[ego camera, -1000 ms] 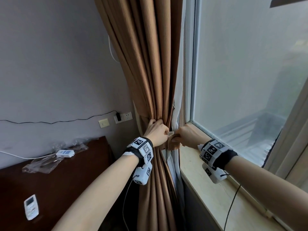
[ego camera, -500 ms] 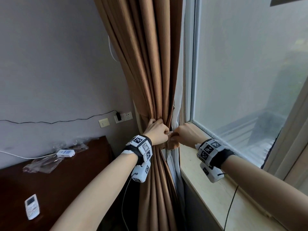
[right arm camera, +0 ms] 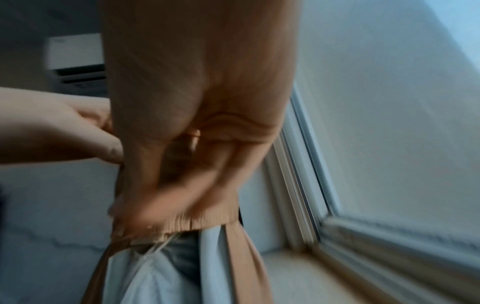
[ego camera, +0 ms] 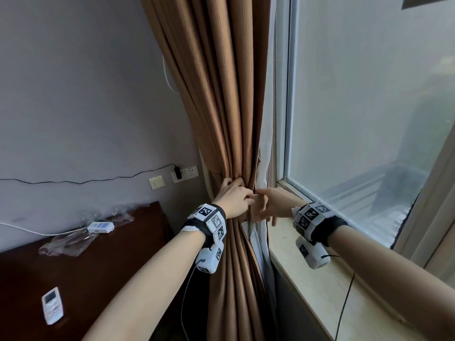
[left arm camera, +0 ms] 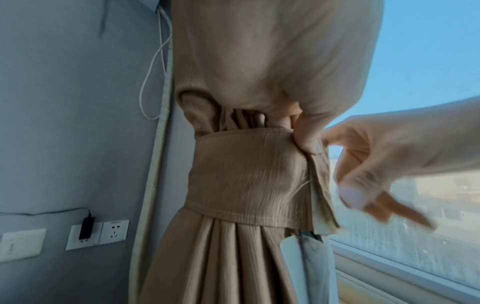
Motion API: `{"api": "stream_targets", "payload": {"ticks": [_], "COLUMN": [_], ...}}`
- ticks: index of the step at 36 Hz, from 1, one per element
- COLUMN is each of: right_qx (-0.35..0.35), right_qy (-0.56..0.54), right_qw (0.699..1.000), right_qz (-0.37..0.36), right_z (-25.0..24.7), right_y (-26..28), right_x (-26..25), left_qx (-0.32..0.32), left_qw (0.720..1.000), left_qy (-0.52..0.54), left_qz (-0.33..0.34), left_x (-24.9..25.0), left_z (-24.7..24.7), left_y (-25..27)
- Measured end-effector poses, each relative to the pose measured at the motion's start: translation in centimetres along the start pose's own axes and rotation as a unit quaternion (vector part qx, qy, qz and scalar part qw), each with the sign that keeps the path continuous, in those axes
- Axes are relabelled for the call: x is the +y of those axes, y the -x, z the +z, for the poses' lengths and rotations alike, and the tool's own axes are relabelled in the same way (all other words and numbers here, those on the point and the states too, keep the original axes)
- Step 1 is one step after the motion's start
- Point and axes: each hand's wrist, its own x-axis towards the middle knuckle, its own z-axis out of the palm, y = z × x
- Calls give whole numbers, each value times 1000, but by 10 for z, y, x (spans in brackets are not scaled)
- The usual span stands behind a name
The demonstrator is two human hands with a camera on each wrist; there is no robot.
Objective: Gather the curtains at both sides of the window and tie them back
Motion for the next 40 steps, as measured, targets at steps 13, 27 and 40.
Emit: {"api": "stream_targets", "payload": {"ticks": [13,27,40], "right_qx": [38,40,105], "right_qy": [-78,13,42], "right_qw": [995,998,992], "right_qz": [53,41,-61], "right_z": [15,25,-8], "right_y": [-16,0,37], "right_x": [-13,-15,-27], "left_qx": [-9,-19,62], "left_qw": [1000,994,987], "left_qy": [-8,-33,-64], "left_qz": [-29,-101,-133], "left_x": [-2,19,34], "left_z": [-1,-1,-42], "left_y": [-1,15,80]}}
